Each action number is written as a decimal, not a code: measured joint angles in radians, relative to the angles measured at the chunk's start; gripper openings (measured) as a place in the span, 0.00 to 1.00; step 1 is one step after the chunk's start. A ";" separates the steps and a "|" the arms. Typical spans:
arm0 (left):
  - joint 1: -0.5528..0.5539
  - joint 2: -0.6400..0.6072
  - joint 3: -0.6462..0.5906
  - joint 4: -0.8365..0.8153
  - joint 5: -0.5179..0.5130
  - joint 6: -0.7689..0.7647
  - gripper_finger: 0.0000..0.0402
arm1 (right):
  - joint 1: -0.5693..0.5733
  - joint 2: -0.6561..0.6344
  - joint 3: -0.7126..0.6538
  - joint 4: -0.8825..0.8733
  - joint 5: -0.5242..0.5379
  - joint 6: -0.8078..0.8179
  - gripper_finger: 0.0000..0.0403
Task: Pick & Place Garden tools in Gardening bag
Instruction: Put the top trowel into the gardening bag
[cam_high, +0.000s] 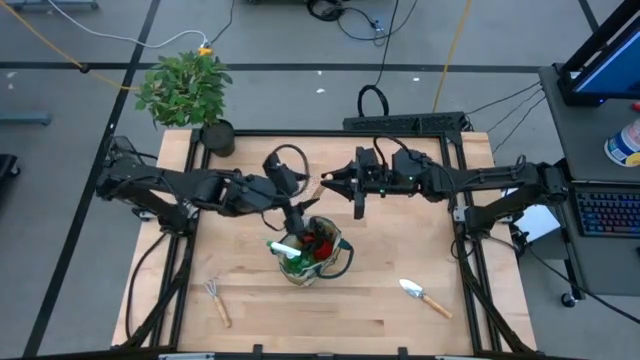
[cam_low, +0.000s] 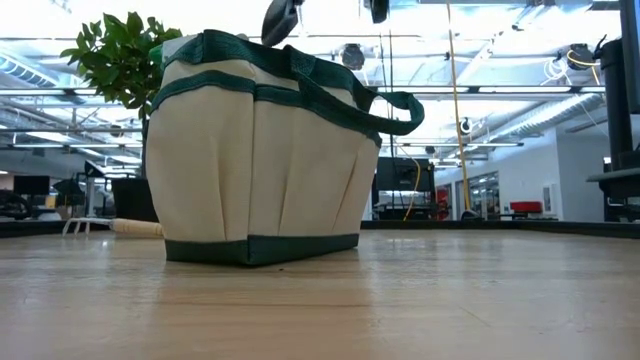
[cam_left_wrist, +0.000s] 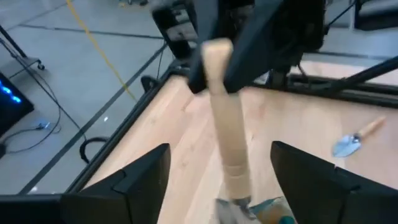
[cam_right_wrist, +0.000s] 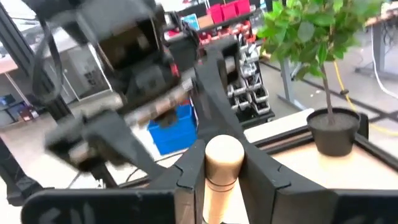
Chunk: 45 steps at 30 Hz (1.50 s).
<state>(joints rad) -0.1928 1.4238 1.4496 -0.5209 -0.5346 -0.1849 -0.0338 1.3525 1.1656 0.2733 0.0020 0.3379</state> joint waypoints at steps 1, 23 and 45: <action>0.001 -0.005 0.003 -0.013 0.009 -0.004 0.72 | 0.000 0.000 0.000 -0.014 0.000 0.009 0.16; -0.061 -0.104 0.001 -0.262 0.065 -0.071 0.74 | 0.036 -0.014 0.000 -0.266 -0.033 -0.011 0.16; -0.079 -0.103 0.001 -0.232 0.063 -0.113 0.74 | 0.049 -0.035 0.000 -0.258 0.001 -0.133 0.16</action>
<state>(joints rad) -0.2718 1.3205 1.4502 -0.7528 -0.4713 -0.2977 0.0150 1.3178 1.1652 0.0151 0.0034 0.2053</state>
